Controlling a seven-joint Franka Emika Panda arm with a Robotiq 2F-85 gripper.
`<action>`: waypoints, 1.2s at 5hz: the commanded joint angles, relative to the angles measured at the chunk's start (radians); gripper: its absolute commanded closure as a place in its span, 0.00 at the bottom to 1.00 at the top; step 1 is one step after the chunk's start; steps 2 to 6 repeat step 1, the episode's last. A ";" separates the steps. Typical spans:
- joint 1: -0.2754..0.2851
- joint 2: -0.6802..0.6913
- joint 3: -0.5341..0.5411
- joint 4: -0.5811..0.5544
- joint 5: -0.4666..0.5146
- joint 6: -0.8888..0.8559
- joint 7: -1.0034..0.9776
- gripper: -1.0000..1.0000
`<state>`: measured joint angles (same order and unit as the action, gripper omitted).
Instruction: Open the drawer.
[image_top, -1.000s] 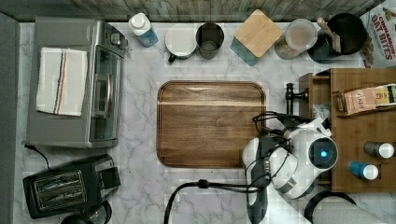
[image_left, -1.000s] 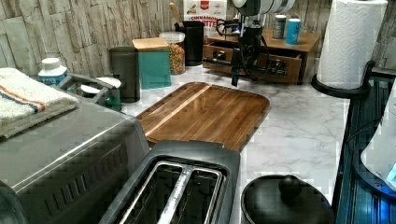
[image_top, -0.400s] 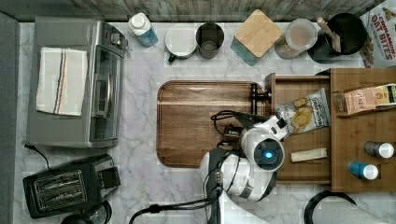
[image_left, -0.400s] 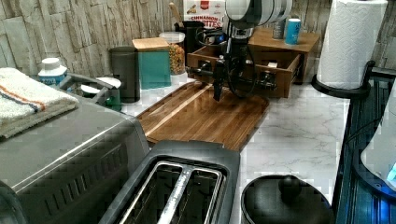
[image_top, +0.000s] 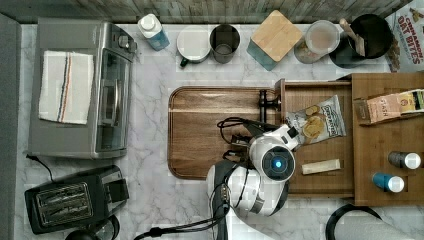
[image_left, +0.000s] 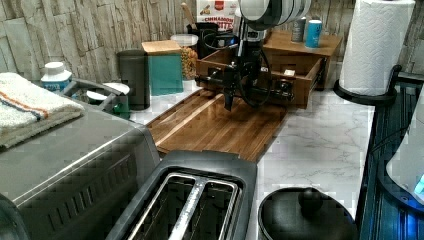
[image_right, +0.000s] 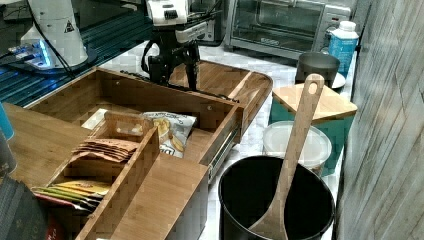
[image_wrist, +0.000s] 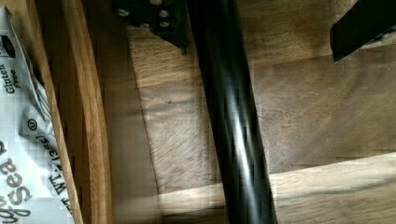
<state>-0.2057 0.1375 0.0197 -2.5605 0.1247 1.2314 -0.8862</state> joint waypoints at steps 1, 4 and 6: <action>0.128 -0.064 0.169 -0.020 0.081 -0.050 -0.024 0.00; 0.128 -0.064 0.169 -0.020 0.081 -0.050 -0.024 0.00; 0.128 -0.064 0.169 -0.020 0.081 -0.050 -0.024 0.00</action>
